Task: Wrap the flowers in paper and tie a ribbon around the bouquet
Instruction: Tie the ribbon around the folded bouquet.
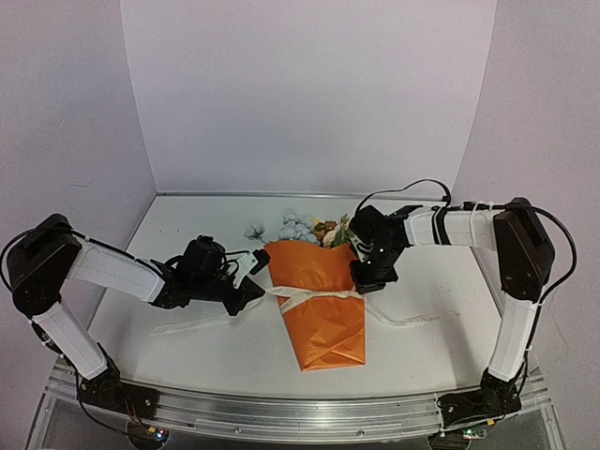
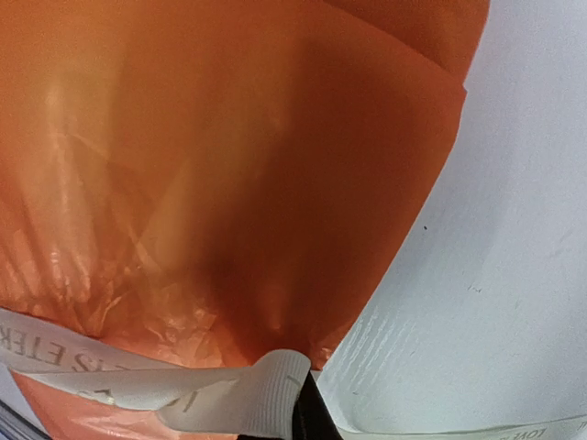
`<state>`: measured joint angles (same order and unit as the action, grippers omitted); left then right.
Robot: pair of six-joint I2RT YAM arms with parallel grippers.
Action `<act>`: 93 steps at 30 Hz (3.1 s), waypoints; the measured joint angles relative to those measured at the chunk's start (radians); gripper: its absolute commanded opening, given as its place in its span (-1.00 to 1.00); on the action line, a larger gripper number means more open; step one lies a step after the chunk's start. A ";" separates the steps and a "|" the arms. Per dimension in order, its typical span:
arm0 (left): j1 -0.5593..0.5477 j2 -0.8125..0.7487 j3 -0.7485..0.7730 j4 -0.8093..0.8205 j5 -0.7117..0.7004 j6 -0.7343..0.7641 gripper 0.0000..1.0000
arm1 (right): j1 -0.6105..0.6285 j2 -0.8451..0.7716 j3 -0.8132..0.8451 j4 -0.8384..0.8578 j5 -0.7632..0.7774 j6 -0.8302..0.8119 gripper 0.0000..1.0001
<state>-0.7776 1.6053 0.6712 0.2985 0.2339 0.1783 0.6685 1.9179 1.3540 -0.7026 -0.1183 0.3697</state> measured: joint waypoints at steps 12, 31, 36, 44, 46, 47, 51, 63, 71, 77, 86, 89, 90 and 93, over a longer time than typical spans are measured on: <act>0.000 -0.026 -0.047 0.056 -0.019 -0.206 -1.00 | 0.015 -0.004 -0.151 0.089 0.070 0.203 -1.00; 0.366 0.036 0.069 -0.195 -0.145 -0.674 -1.00 | 0.056 -0.062 -0.185 0.096 0.193 0.450 -1.00; 0.564 0.035 0.026 -0.239 -0.048 -0.801 -1.00 | -0.065 -0.199 -0.420 0.152 0.205 0.492 -1.00; 0.684 0.006 -0.020 -0.309 0.085 -0.894 -1.00 | -0.114 -0.399 -0.584 0.265 0.162 0.500 -1.00; 0.693 -0.009 -0.024 -0.313 0.097 -0.908 -1.00 | -0.134 -0.419 -0.612 0.284 0.145 0.501 -1.00; 0.700 -0.019 -0.027 -0.320 0.104 -0.912 -1.00 | -0.146 -0.427 -0.628 0.293 0.135 0.501 -1.00; 0.722 -0.038 -0.034 -0.342 0.128 -0.912 -1.00 | -0.183 -0.471 -0.682 0.314 0.092 0.501 -1.00; 0.733 -0.119 -0.071 -0.391 0.114 -0.890 -1.00 | -0.256 -0.554 -0.749 0.324 -0.031 0.503 -1.00; 0.747 -0.130 -0.011 -0.470 0.087 -0.857 -1.00 | -0.268 -0.579 -0.748 0.310 -0.065 0.494 -1.00; 0.829 -0.222 0.074 -0.547 -0.170 -0.803 -1.00 | -0.319 -0.690 -0.734 0.101 0.043 0.453 -1.00; 0.864 -0.327 0.198 -0.561 -0.352 -0.722 -1.00 | -0.250 -0.699 -0.589 -0.185 0.134 0.337 -1.00; 0.814 -0.323 0.184 -0.557 -0.325 -0.702 -0.97 | -0.210 -0.655 -0.572 -0.201 0.133 0.318 -1.00; 0.770 -0.323 0.175 -0.549 -0.315 -0.692 -0.88 | -0.205 -0.637 -0.569 -0.208 0.133 0.311 -1.00; 0.599 -0.321 0.149 -0.508 -0.245 -0.657 -0.41 | -0.203 -0.592 -0.561 -0.226 0.132 0.296 -1.00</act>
<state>-0.1787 1.2840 0.8201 -0.2092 -0.0112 -0.4784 0.4656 1.3263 0.7927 -0.9282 0.0134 0.6657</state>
